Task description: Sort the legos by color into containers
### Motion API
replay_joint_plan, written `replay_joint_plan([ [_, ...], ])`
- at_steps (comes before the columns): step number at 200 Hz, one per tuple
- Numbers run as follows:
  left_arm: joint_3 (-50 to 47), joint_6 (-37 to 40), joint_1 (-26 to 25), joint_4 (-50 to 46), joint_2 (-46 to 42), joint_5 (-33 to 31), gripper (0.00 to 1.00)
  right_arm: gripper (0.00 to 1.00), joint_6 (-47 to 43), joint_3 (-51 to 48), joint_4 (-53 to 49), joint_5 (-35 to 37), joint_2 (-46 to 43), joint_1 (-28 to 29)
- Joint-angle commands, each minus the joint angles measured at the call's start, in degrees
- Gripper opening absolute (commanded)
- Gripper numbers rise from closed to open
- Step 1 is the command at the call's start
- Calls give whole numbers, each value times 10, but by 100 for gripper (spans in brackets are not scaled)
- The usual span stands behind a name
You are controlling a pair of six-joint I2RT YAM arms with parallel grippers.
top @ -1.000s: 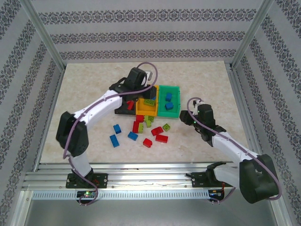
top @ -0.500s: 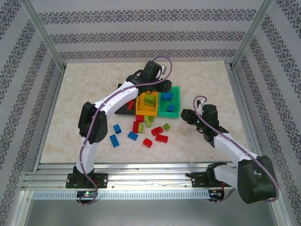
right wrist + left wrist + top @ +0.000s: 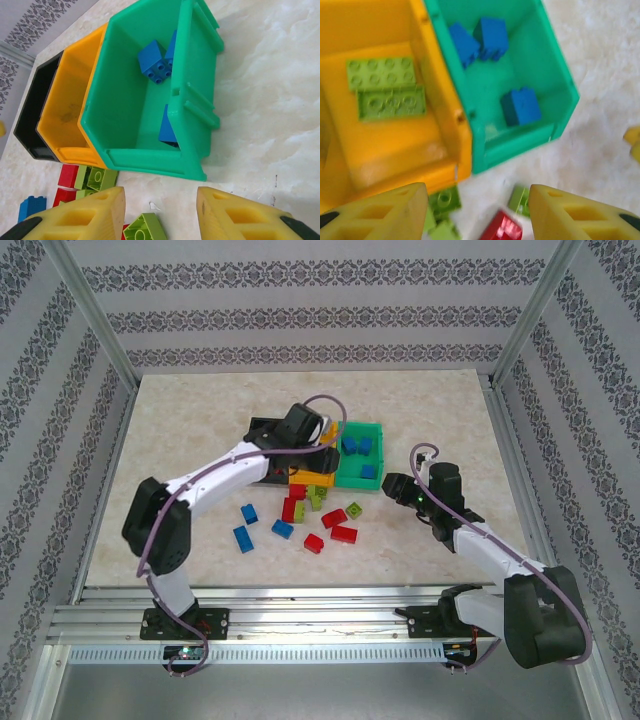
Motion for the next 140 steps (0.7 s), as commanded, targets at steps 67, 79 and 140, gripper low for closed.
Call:
replay_joint_plan([
  [67, -204, 1, -27, -5, -131, -65, 55, 43, -18, 12, 9, 9, 16, 30],
  [79, -213, -4, -28, -12, -136, -78, 55, 43, -25, 16, 6, 21, 24, 39],
  [140, -251, -24, -48, 4, -140, -76, 53, 43, -33, 29, 3, 25, 48, 61],
])
